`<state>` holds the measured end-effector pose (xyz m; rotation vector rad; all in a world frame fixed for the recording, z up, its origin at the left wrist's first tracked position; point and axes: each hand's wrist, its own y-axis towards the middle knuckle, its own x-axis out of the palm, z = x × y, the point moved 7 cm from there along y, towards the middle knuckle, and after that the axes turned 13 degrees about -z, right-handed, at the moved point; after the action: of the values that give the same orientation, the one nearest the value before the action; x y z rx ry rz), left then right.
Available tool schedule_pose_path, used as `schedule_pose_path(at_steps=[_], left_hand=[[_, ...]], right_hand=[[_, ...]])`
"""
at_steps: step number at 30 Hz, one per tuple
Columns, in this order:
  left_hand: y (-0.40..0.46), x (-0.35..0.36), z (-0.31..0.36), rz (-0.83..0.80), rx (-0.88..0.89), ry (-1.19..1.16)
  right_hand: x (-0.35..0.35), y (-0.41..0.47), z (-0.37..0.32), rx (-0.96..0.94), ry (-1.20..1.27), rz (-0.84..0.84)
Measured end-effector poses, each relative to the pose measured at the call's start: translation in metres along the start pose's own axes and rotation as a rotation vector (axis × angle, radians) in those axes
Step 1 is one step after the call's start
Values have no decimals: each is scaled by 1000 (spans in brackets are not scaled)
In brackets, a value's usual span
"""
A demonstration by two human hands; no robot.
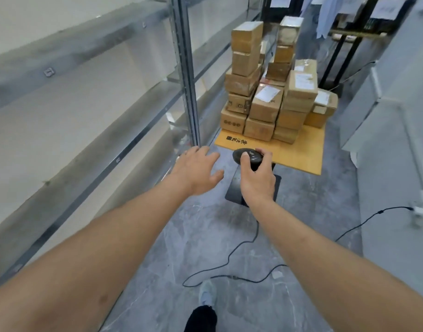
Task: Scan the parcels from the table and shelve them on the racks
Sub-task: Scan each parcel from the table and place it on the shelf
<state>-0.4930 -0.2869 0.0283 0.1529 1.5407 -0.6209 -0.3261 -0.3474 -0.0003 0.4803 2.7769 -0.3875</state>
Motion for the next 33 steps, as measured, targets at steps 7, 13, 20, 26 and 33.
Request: schedule_pose_path(at_steps=[7, 13, 20, 26, 33], left_hand=[[115, -21, 58, -18, 188, 32], [208, -38, 87, -40, 285, 42], [292, -60, 122, -55, 336, 13], [360, -74, 146, -37, 307, -39], [432, -94, 170, 14, 148, -169]], right_hand=[[-66, 79, 10, 27, 45, 186], [-108, 148, 7, 39, 10, 307], [-155, 213, 17, 93, 0, 416], [-198, 271, 20, 95, -15, 448], [-244, 363, 22, 57, -14, 338]])
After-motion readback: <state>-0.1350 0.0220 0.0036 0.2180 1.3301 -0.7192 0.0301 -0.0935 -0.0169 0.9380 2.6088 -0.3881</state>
